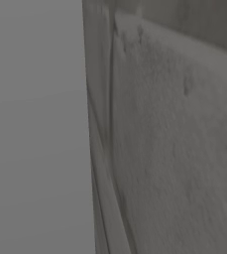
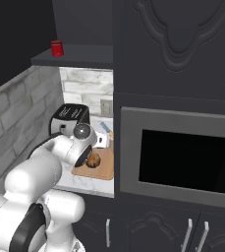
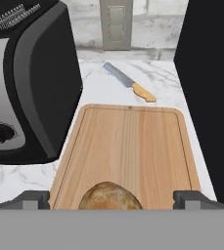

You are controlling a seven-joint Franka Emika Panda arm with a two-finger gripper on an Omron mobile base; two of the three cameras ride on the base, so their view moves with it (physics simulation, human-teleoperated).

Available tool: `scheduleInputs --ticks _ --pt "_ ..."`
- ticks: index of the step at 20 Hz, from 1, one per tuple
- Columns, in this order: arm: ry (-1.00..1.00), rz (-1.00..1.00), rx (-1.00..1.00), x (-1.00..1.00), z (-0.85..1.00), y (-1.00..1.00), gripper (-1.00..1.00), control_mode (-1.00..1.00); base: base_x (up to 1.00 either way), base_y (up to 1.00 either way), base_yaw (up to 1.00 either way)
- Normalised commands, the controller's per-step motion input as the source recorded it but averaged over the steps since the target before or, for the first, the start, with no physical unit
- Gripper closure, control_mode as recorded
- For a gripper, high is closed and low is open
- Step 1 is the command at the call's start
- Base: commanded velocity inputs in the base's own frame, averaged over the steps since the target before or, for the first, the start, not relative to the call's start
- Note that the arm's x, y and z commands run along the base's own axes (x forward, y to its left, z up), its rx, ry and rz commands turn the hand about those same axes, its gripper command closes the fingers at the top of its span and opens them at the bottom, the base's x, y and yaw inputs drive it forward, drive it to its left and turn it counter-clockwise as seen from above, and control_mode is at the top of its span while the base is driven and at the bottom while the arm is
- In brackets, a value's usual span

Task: Pick the bread, place it on the cutting board, pick the jam, place it on the counter, and close the cabinet.

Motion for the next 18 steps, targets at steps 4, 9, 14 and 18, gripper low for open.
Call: scheduleInputs --ticks 4,9,14,18 --pt "0.00 0.00 0.00 -0.08 0.35 0.00 -1.00 -1.00 0.00 0.00 0.00" --pt "0.00 0.00 0.00 -0.01 0.38 0.00 -1.00 -1.00 0.00 0.00 0.00" --pt "0.00 0.00 0.00 -0.02 0.39 0.00 -1.00 -1.00 0.00 0.00 0.00" --pt "-0.01 0.00 0.00 0.00 0.39 0.00 -1.00 -1.00 0.00 0.00 0.00"
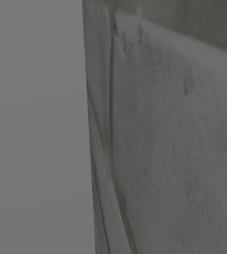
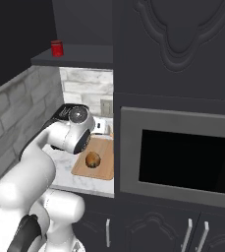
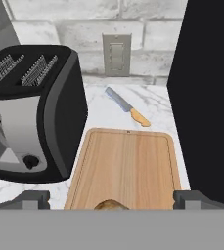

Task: Pick the bread, place it on the cutting board, pick the jam, place it on the counter, and close the cabinet.

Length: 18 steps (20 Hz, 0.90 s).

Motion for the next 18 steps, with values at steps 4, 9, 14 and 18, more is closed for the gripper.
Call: scheduleInputs --ticks 4,9,14,18 --pt "0.00 0.00 0.00 0.00 0.29 0.00 -1.00 -1.00 0.00 0.00 0.00" --pt "0.00 0.00 0.00 0.00 0.25 0.00 -1.00 -1.00 0.00 0.00 0.00" --pt "0.00 0.00 0.00 0.00 0.22 0.00 -1.00 -1.00 0.00 0.00 0.00" --pt "0.00 0.00 0.00 0.00 0.23 0.00 -1.00 -1.00 0.00 0.00 0.00"
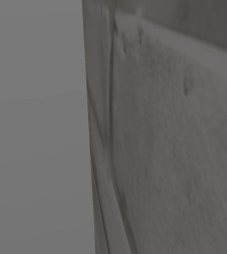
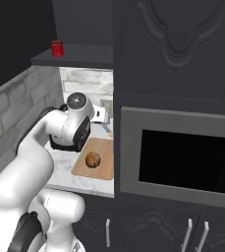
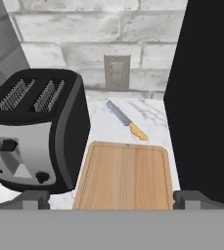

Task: Pick the bread, place it on the cutting board, pick the jam, place it on the counter, and close the cabinet.

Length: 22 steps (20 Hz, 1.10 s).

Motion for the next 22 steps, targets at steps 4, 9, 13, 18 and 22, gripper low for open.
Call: scheduleInputs --ticks 4,9,13,18,22 --pt "-0.04 0.00 0.00 -0.02 0.26 0.00 -1.00 -1.00 0.00 0.00 0.00" --pt "-0.06 0.00 0.00 -0.04 0.29 0.00 -1.00 -1.00 0.00 0.00 0.00" --pt "-0.07 0.00 0.00 -0.08 0.34 0.00 -1.00 -1.00 0.00 0.00 0.00" --pt "-0.07 0.00 0.00 -0.16 0.38 0.00 -1.00 -1.00 0.00 0.00 0.00" --pt "-0.01 0.00 0.00 -0.10 0.38 0.04 -1.00 -1.00 0.00 0.00 0.00"
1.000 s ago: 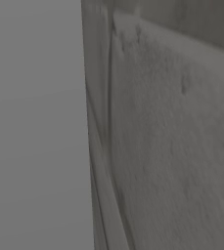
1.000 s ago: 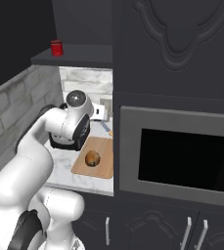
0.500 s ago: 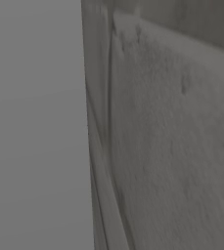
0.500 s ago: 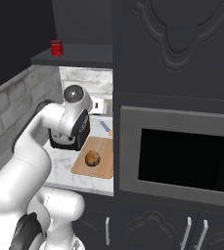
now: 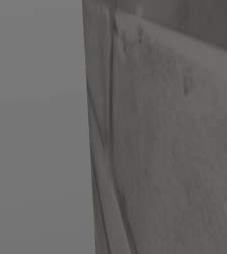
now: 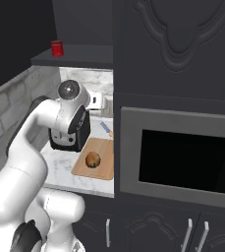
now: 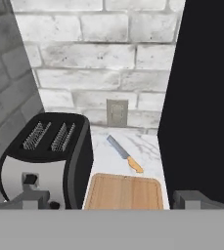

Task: Pick the bread, place it on the cutting board, pick the jam, place it on the counter, and close the cabinet.

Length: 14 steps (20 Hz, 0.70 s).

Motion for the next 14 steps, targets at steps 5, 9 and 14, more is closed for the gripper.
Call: scheduleInputs --ticks 5,9,14 --pt "-0.01 0.00 0.00 -0.12 0.40 0.06 -1.00 -1.00 0.00 0.00 0.00" --pt "0.00 0.00 0.00 -0.05 0.40 0.06 -1.00 -1.00 0.00 0.00 0.00" --pt "0.00 0.00 0.00 -0.05 0.31 0.01 -1.00 -1.00 0.00 0.00 0.00"
